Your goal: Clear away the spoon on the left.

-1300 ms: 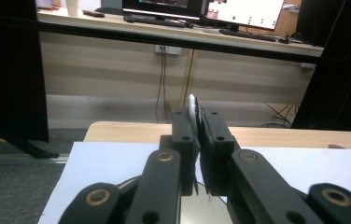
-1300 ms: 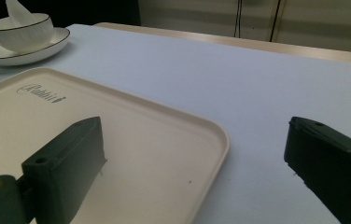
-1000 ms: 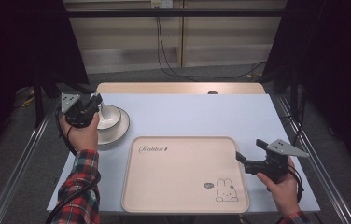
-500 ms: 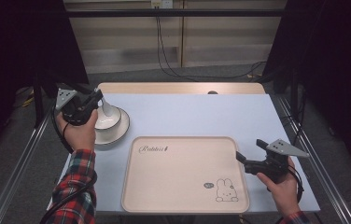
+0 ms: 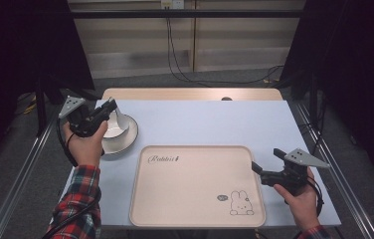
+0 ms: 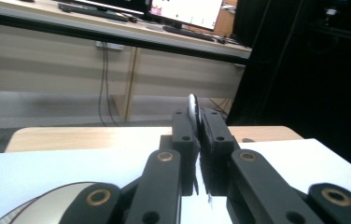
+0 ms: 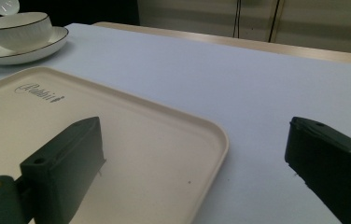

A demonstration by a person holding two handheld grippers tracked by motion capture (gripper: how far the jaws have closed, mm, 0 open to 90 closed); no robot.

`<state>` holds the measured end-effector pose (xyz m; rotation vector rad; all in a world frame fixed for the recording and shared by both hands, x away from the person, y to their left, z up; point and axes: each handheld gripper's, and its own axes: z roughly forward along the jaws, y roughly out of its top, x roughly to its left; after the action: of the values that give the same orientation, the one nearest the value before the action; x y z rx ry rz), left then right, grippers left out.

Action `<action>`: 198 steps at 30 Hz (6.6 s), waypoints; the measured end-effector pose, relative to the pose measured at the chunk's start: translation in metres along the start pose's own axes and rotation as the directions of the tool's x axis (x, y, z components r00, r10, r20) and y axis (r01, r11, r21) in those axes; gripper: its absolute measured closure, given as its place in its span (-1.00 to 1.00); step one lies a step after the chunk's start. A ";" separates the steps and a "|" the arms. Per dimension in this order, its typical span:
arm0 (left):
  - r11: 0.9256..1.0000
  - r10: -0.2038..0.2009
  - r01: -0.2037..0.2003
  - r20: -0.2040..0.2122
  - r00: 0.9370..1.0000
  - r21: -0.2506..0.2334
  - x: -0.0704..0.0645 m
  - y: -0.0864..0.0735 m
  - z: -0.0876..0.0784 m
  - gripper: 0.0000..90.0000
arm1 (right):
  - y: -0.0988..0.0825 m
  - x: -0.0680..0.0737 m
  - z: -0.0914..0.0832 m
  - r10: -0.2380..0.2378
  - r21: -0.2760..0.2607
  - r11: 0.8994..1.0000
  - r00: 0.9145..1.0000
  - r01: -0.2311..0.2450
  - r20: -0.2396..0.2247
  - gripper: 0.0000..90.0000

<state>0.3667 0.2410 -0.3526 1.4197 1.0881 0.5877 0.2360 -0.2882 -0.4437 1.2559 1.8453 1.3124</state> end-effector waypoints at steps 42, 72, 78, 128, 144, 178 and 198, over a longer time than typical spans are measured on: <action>0.995 -0.024 -0.006 0.296 0.955 0.102 -0.051 -0.026 -0.020 0.90 | 0.000 0.002 0.001 -0.020 -0.007 1.000 1.000 0.020 0.002 -0.96; 0.983 -0.039 -0.030 0.364 0.931 0.182 -0.071 -0.056 -0.037 0.90 | -0.001 0.004 0.000 -0.040 -0.011 0.999 0.999 0.040 -0.003 -0.99; 0.978 -0.046 -0.034 0.373 0.927 0.205 -0.076 -0.062 -0.039 0.90 | -0.001 0.005 0.000 -0.037 -0.007 0.999 0.999 0.037 -0.002 -0.99; 0.950 -0.105 -0.039 0.433 0.895 0.310 -0.083 -0.094 -0.053 0.90 | -0.002 0.005 0.002 -0.058 0.007 0.998 0.998 0.058 -0.013 -0.98; 0.939 -0.135 -0.030 0.450 0.883 0.341 -0.089 -0.102 -0.051 0.90 | -0.001 0.007 0.002 -0.065 0.008 0.998 0.998 0.065 -0.020 -0.97; 0.945 -0.111 -0.035 0.419 0.901 0.325 -0.074 -0.110 -0.036 0.79 | -0.002 0.007 0.001 -0.072 0.021 0.997 0.997 0.073 -0.024 -0.97; 0.939 -0.078 -0.064 0.389 0.918 0.339 -0.066 -0.121 -0.010 0.68 | -0.006 0.008 -0.006 -0.083 0.036 0.996 0.996 0.084 -0.021 -0.97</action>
<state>0.2961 0.1733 -0.4502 1.7465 0.8907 0.0847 0.2255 -0.2835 -0.4467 1.1753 1.9220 1.2555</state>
